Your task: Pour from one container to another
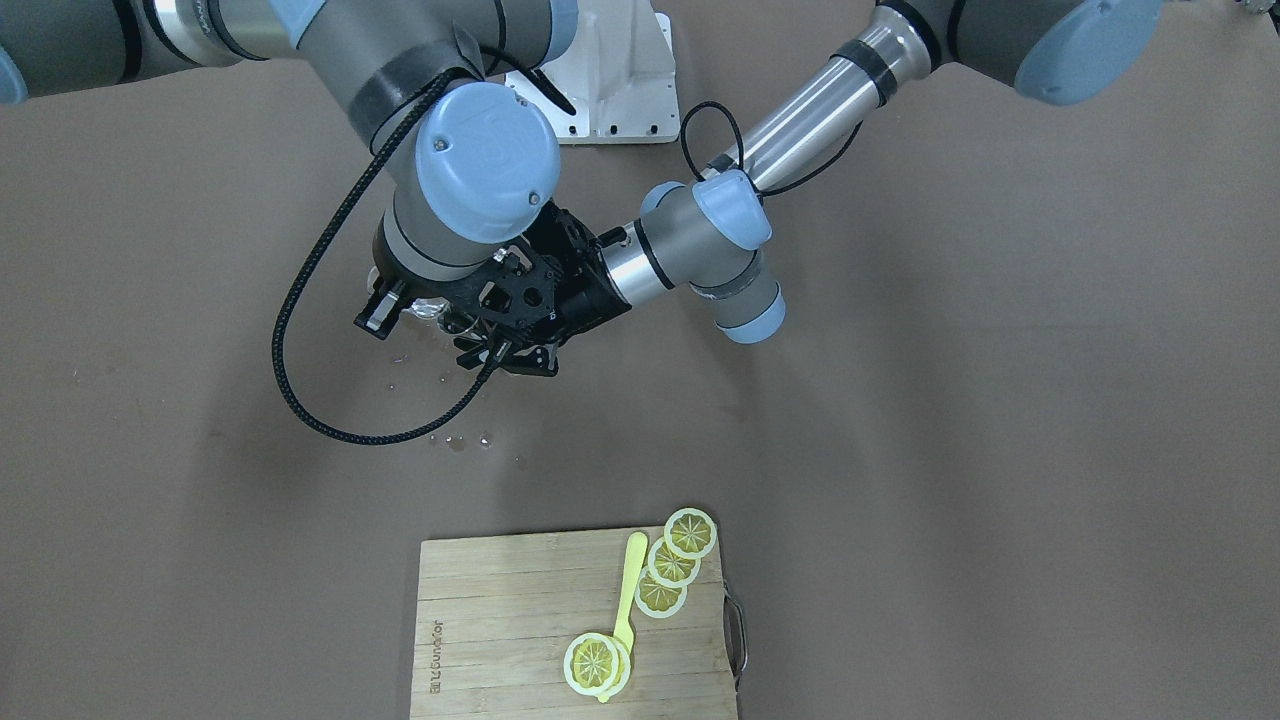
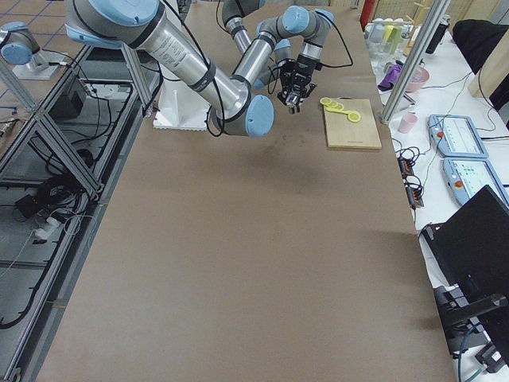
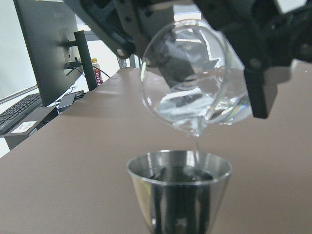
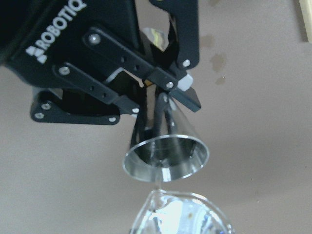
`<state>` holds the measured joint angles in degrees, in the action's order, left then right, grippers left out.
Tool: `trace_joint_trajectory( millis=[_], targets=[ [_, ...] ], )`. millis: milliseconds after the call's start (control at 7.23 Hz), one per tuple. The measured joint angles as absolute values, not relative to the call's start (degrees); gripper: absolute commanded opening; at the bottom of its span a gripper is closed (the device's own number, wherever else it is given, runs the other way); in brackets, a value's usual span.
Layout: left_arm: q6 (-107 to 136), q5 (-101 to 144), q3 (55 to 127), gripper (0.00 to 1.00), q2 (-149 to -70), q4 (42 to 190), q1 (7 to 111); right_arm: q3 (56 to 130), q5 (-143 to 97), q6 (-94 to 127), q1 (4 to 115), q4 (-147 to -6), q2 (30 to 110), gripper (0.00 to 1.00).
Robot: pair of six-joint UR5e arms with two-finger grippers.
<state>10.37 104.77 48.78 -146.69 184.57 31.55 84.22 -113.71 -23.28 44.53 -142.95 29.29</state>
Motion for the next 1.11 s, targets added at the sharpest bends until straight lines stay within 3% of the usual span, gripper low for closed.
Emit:
trace_joint_trajectory(
  millis=[1107],
  targets=[
    [10.37,104.09,48.81,0.00,-146.69,184.91,31.08,83.56,-113.17,-23.81,44.72,-143.62,28.08,0.00]
  ],
)
